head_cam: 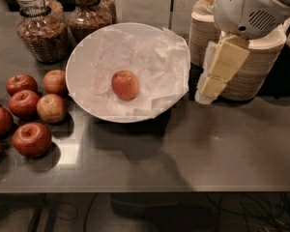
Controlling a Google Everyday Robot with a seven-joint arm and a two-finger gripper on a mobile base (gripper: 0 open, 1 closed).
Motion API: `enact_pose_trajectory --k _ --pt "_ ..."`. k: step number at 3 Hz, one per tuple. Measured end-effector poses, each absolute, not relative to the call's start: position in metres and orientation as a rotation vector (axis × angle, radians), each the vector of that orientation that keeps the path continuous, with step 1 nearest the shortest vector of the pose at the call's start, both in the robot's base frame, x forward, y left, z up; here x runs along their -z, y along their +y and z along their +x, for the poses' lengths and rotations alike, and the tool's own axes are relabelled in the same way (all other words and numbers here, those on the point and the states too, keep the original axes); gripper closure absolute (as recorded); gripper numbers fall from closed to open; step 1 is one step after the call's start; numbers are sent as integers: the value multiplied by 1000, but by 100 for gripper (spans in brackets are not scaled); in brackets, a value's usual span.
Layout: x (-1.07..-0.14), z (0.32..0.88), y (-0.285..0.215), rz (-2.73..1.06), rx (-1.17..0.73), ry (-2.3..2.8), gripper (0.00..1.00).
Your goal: Pick apple from white bowl
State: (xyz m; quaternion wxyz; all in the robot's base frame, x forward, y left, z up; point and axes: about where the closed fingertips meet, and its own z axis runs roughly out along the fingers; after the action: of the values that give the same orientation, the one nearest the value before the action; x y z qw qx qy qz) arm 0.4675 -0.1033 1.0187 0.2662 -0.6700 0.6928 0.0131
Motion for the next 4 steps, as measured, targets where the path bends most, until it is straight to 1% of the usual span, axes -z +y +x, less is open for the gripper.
enact_pose_trajectory --k 1,2,3,4 --pt "-1016 483 -69 -1837 -100 1797 0" --pt "-1016 483 -69 -1837 -101 1797 0" --pt "-999 500 -52 -1809 -133 1803 0" --pt "-972 526 -22 -1787 -234 1820 0"
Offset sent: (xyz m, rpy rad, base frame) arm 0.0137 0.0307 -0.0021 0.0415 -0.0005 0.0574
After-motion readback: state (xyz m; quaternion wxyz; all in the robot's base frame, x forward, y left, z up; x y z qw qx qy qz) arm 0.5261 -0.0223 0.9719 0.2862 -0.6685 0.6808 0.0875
